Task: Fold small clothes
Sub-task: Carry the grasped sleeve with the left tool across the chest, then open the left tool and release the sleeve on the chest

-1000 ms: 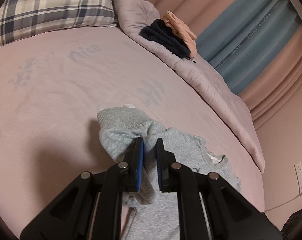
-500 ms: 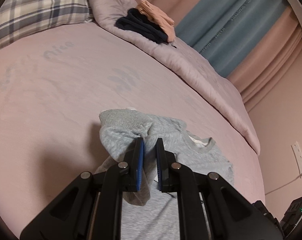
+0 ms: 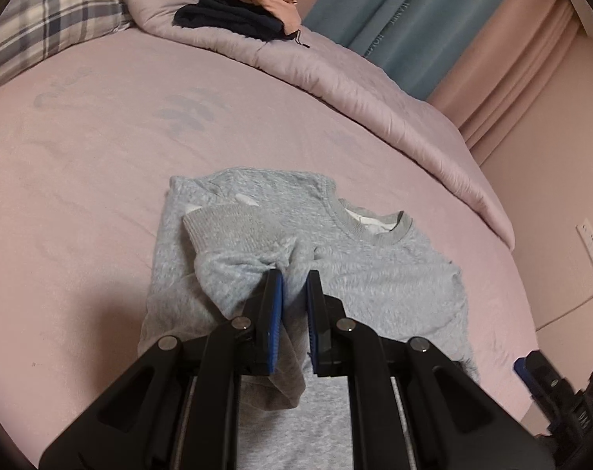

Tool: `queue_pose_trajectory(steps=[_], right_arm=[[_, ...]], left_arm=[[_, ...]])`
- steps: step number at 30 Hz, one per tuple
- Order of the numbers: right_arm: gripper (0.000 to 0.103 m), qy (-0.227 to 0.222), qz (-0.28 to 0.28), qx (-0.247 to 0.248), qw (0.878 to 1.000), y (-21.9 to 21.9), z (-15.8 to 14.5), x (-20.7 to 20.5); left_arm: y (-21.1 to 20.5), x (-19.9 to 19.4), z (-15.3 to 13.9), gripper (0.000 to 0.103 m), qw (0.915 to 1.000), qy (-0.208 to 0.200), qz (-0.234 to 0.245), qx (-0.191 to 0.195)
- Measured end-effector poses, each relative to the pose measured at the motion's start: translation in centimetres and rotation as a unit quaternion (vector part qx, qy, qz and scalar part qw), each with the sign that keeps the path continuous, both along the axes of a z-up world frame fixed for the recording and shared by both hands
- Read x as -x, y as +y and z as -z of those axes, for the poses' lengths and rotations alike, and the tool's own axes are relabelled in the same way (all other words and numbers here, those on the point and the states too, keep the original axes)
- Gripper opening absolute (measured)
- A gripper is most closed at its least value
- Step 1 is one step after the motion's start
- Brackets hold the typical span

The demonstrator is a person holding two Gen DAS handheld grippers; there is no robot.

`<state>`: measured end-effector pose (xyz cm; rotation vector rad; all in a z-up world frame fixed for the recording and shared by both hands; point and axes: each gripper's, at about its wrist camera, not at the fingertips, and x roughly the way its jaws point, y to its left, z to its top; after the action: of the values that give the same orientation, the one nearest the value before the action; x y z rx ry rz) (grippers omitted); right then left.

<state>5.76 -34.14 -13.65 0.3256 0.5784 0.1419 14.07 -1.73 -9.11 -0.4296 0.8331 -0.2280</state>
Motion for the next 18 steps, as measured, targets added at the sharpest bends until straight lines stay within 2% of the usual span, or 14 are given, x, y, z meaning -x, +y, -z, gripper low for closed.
queue_pose_trajectory(steps=[10, 18], right_arm=[[0.081, 0.009, 0.010, -0.001, 1.000, -0.4, 0.4, -0.3], [0.081, 0.016, 0.009, 0.002, 1.000, -0.3, 0.8, -0.5]], left_arm=[[-0.1, -1.0, 2.2, 0.011, 0.9983, 0.044, 0.022, 0.032], [-0.8, -1.5, 3.5, 0.012, 0.9976, 0.061, 0.026, 0.018]])
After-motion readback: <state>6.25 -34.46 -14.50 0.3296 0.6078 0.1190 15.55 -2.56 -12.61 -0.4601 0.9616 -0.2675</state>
